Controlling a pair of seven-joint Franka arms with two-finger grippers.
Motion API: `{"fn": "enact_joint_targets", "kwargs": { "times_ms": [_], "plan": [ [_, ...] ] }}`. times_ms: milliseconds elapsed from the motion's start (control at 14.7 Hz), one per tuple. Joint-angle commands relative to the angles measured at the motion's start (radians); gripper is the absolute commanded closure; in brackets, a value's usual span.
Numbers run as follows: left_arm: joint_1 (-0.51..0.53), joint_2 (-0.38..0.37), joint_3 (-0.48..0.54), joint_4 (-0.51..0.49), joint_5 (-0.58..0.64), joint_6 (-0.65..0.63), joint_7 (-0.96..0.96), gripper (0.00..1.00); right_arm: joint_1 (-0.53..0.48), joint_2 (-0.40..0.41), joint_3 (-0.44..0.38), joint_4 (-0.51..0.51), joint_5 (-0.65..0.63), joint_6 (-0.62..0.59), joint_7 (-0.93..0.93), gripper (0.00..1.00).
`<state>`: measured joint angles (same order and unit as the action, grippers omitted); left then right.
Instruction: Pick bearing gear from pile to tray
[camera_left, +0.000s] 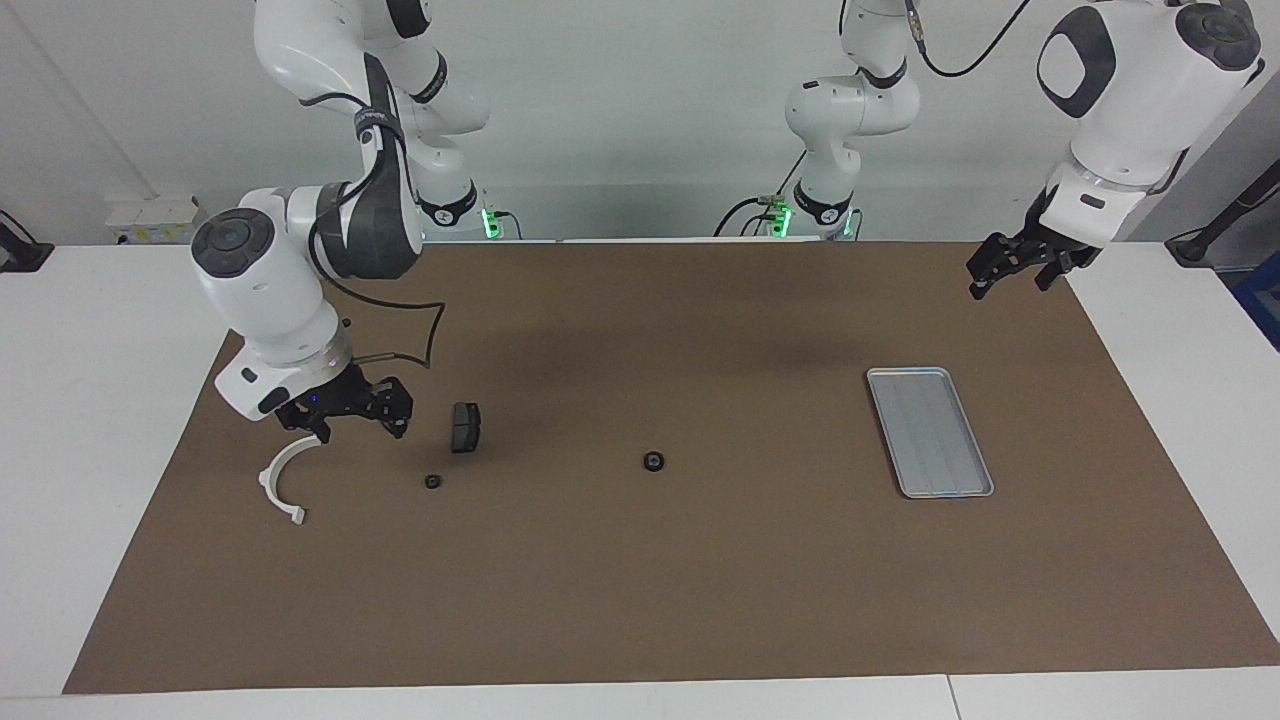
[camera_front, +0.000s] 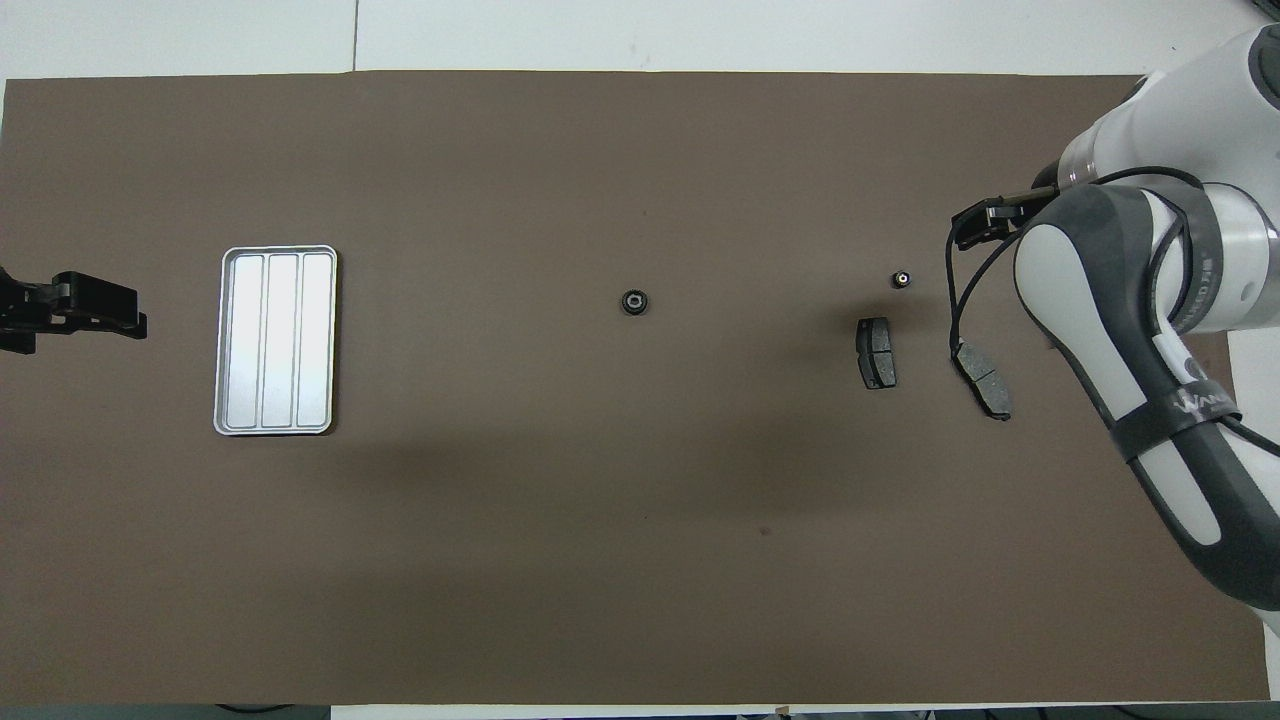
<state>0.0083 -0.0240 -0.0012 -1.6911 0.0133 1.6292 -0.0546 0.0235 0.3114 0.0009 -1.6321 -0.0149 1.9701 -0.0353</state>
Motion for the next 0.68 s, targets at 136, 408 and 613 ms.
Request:
{"fn": "enact_joint_targets", "kwargs": {
  "times_ms": [136, 408, 613],
  "plan": [
    [-0.002, -0.016, 0.000, -0.005, 0.011, -0.015, 0.002, 0.00, -0.010, -0.009, 0.004, -0.022, 0.016, 0.021, 0.005, 0.00],
    [-0.002, -0.016, 0.000, -0.005, 0.011, -0.015, 0.001, 0.00, -0.017, -0.003, 0.004, -0.020, 0.007, 0.026, 0.002, 0.00],
    [-0.002, -0.016, 0.000, -0.007, 0.011, -0.015, 0.001, 0.00, -0.011, 0.026, 0.004, -0.015, 0.006, 0.058, 0.000, 0.00]
  ]
}}
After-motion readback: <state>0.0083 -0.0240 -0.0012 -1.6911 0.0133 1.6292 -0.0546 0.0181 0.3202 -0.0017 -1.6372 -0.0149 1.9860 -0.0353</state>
